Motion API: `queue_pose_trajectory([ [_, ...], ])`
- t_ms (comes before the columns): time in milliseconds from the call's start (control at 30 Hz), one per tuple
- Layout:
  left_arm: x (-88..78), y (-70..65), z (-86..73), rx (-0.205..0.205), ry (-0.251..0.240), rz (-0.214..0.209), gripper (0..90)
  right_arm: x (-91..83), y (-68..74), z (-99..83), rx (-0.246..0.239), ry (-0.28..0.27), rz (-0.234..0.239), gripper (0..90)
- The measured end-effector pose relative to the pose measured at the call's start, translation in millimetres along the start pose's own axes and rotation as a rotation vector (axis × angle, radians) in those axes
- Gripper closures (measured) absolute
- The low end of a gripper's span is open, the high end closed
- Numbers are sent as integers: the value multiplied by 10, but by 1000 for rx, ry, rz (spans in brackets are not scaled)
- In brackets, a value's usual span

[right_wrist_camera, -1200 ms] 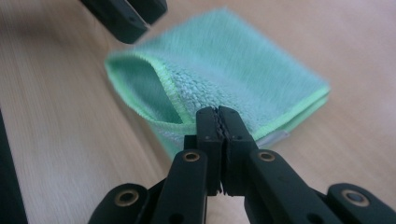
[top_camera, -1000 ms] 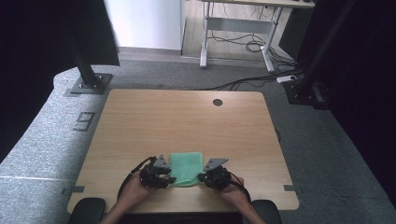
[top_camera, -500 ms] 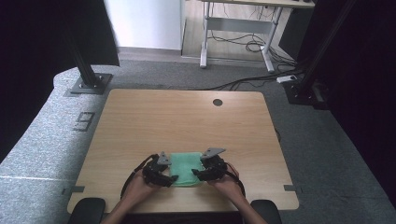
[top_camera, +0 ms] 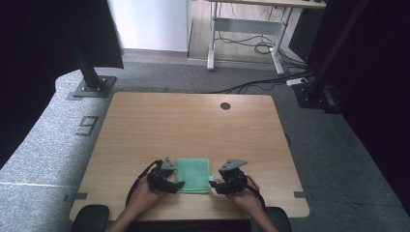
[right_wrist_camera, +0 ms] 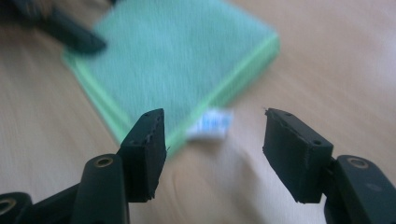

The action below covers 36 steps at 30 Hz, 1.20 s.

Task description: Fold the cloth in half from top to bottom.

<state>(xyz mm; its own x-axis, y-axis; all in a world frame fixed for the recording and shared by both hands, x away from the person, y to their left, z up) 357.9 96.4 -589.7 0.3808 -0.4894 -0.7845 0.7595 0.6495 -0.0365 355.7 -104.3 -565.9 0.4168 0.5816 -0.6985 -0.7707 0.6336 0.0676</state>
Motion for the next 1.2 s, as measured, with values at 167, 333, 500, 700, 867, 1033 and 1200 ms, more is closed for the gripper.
queue_pose_trajectory([
  [167,-48,-6,-16,-4,-13,4,296,240,86,19,-33,46,12,353],
  [333,-58,23,-71,-25,-9,3,275,268,70,-92,0,31,-1,337],
  [500,-19,90,-40,-17,-13,53,240,311,18,-62,-26,35,-33,293],
  [700,58,253,32,-49,-24,76,181,394,-124,9,11,15,-46,293],
  [867,131,402,111,-68,-37,96,158,440,-209,52,28,7,-58,265],
  [1033,206,545,203,-85,-47,102,143,525,-378,131,63,-1,-87,218],
  [1200,280,682,296,-93,-57,105,143,593,-519,194,91,-10,-98,198],
])
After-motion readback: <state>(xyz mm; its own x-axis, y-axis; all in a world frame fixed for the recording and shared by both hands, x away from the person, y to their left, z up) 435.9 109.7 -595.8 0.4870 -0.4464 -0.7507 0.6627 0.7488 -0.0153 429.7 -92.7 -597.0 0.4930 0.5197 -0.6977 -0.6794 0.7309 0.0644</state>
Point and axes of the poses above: each handheld gripper's, and its own axes: x roughly forward along the jaws, z roughly out of its top, y roughly to its left, the point moved 7 cm from there along x, roughly forward along the jaws, and after that the axes turned 2 degrees about z, right-handed, at the moved point
